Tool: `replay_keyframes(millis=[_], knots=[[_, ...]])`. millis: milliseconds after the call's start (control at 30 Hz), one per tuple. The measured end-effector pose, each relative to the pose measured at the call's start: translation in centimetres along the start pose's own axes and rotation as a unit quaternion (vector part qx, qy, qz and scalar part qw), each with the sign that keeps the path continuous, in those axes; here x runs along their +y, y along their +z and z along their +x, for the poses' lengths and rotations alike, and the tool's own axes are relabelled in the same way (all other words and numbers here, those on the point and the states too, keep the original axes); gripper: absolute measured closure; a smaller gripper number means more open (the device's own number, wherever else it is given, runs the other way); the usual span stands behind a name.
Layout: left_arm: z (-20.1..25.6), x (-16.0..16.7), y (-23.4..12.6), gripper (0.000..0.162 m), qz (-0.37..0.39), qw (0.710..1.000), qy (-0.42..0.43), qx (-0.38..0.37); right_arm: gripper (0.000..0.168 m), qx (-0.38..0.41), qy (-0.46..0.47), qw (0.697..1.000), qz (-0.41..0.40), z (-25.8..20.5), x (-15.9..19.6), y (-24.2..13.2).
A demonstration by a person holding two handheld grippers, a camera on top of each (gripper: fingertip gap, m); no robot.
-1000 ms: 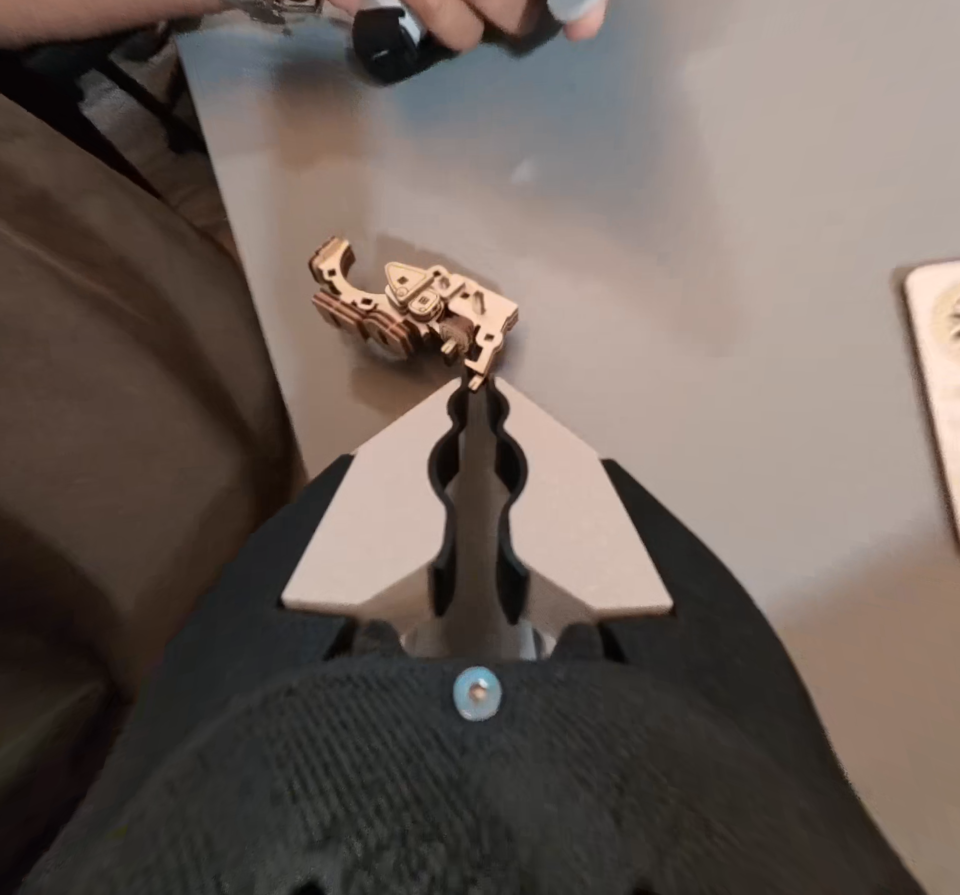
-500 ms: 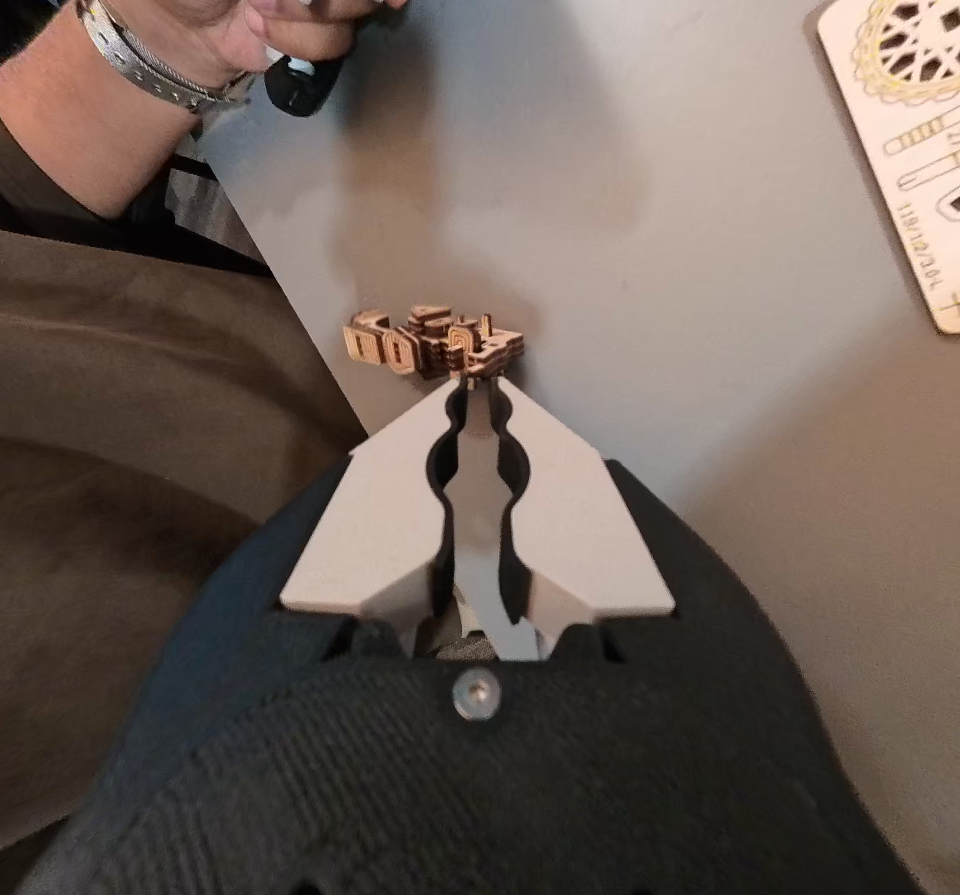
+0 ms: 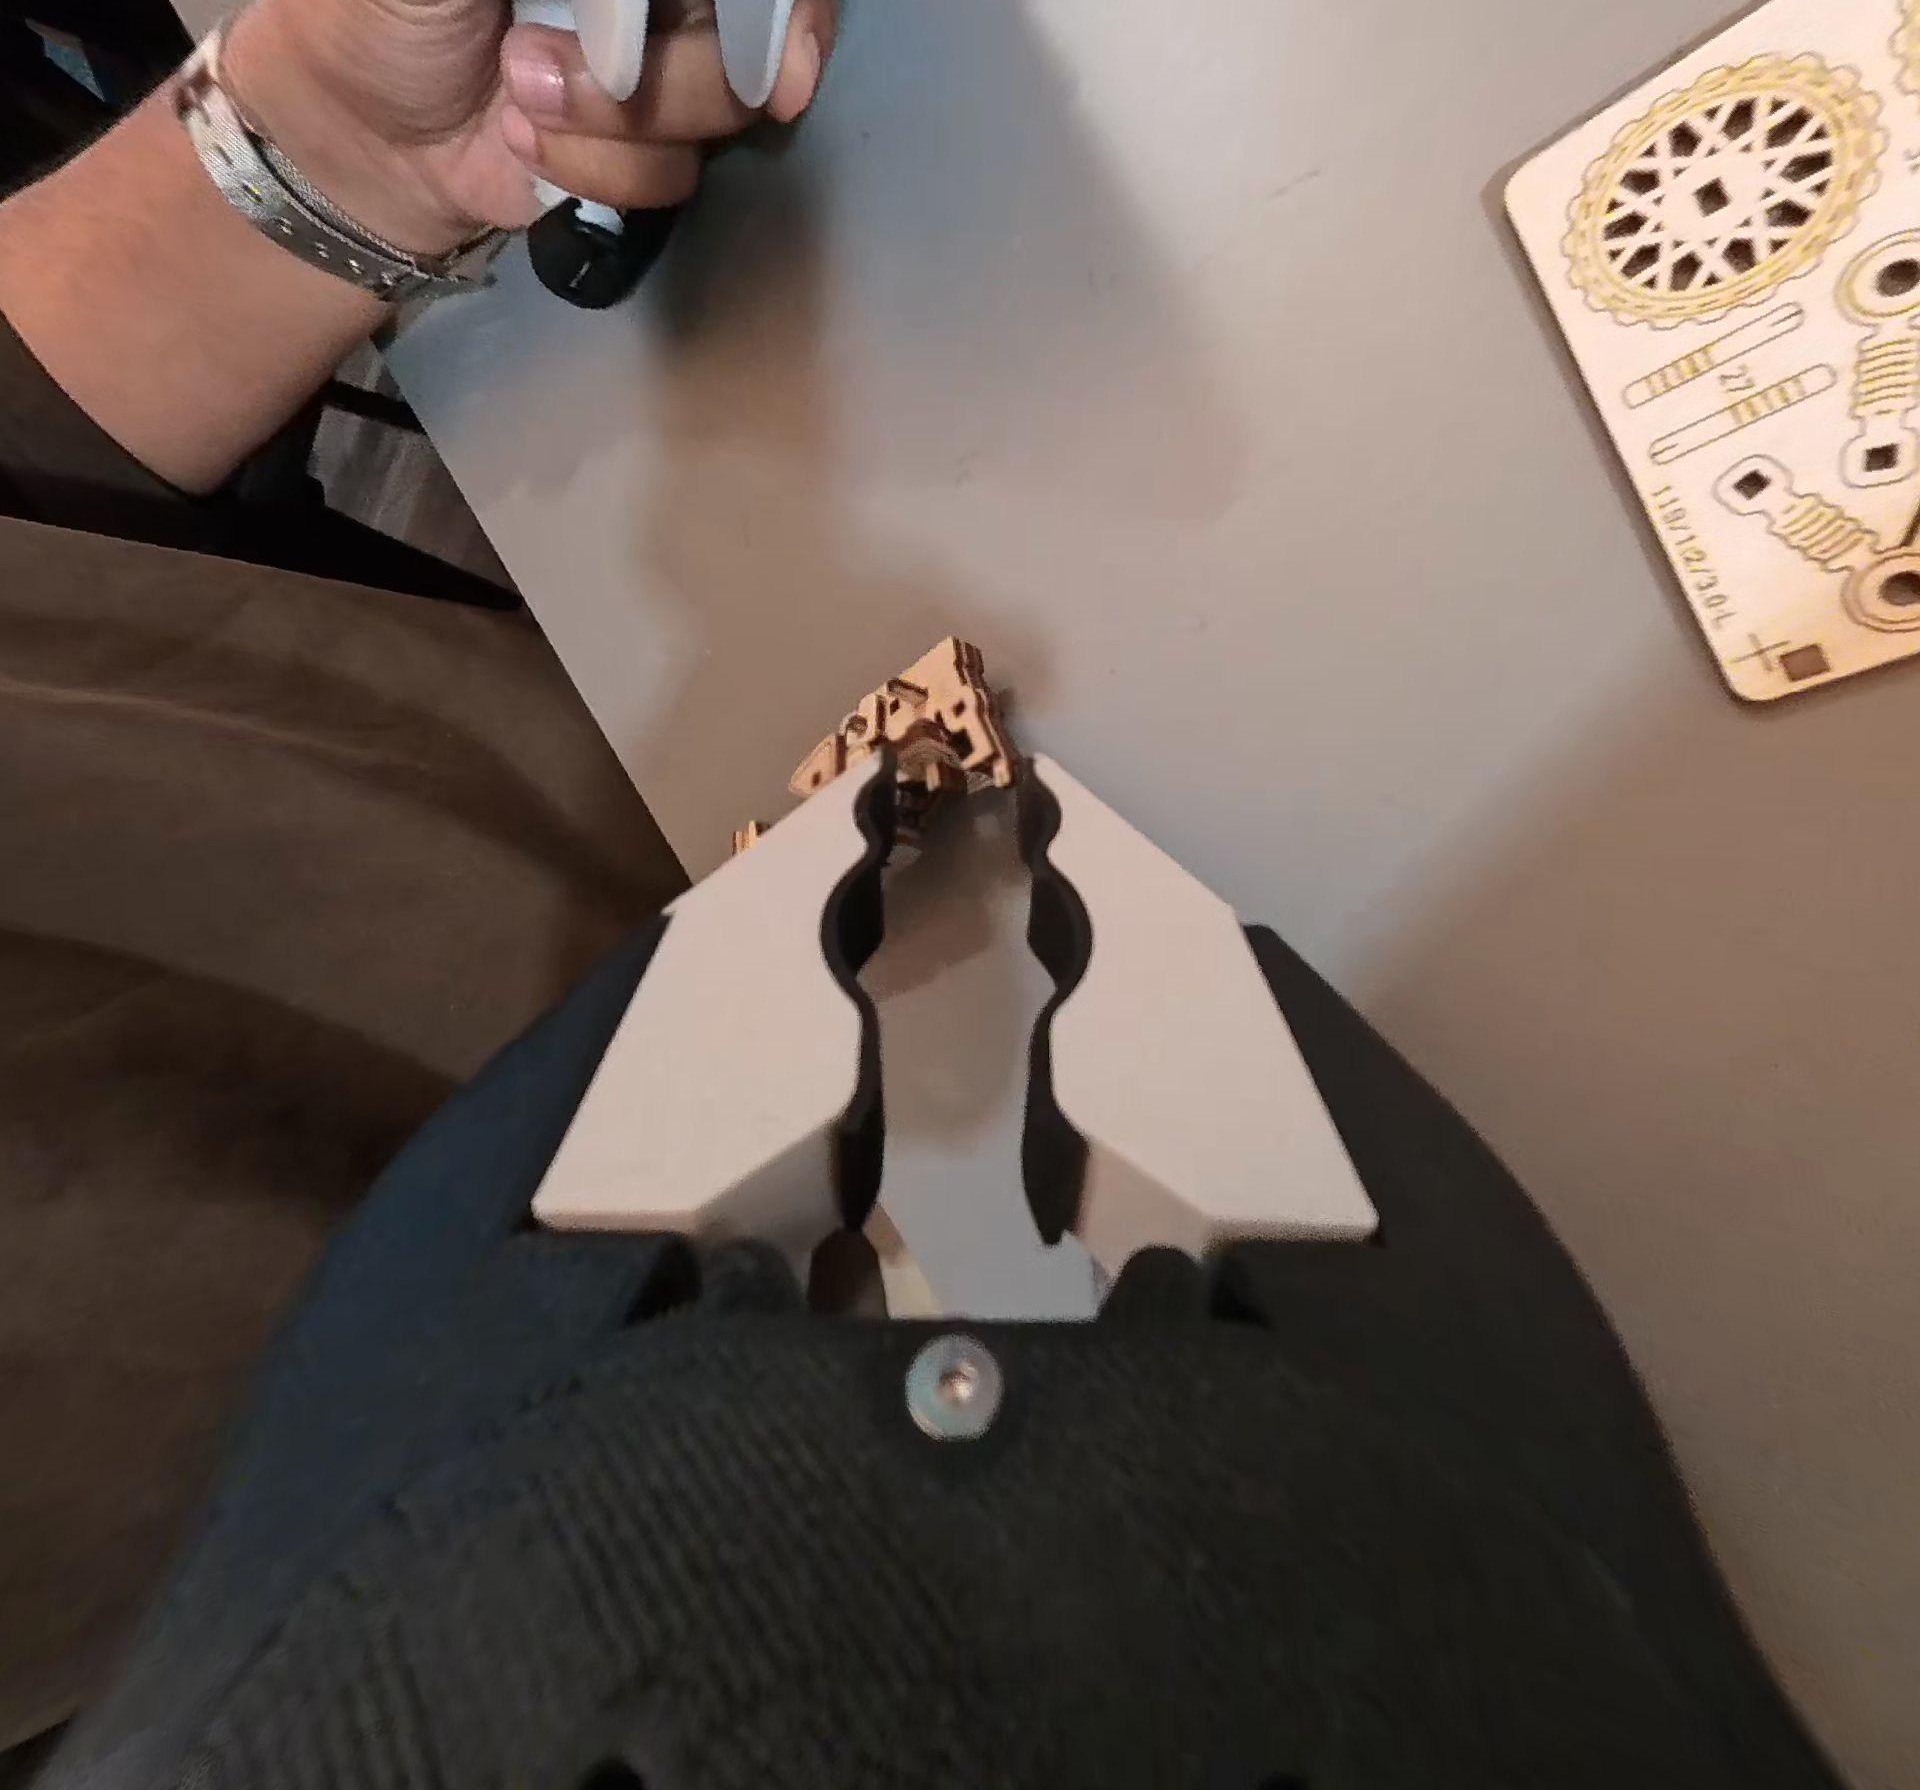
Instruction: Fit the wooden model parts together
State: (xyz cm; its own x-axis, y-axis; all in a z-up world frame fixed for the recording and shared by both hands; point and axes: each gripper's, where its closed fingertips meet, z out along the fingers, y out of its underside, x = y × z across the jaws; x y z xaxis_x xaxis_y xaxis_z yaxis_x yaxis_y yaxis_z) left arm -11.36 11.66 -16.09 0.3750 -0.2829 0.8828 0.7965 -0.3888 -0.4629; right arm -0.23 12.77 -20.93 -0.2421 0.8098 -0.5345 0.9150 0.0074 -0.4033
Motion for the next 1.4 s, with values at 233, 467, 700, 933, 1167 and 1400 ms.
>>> replay_keyframes(millis=[233,467,700,933,1167,1400], knots=[[0.0,0.2,0.1,0.161,-0.004,1.0,0.006,-0.004,0.154,0.033,-0.053,0.987,0.147,0.6,-2.2,-1.9],[0.0,1.2,0.7,0.162,-0.031,0.998,0.041,-0.021,0.151,0.022,-0.067,0.963,0.261,1.1,-3.2,-3.4],[0.4,2.4,1.6,0.161,-0.055,0.995,0.077,-0.024,0.151,0.024,-0.069,0.956,0.284,1.6,-3.3,-3.6],[1.4,2.6,2.2,0.161,-0.036,0.998,0.053,0.004,0.154,0.036,-0.1,0.927,0.361,-0.2,-5.6,-4.8],[2.2,0.7,1.9,0.161,0.145,0.983,-0.105,0.046,0.15,0.335,-0.343,0.815,0.326,-2.8,-7.9,-4.6],[2.4,1.8,2.7,0.161,0.162,0.977,-0.13,0.041,0.152,0.407,-0.428,0.765,0.257,-3.5,-8.3,-1.5]])
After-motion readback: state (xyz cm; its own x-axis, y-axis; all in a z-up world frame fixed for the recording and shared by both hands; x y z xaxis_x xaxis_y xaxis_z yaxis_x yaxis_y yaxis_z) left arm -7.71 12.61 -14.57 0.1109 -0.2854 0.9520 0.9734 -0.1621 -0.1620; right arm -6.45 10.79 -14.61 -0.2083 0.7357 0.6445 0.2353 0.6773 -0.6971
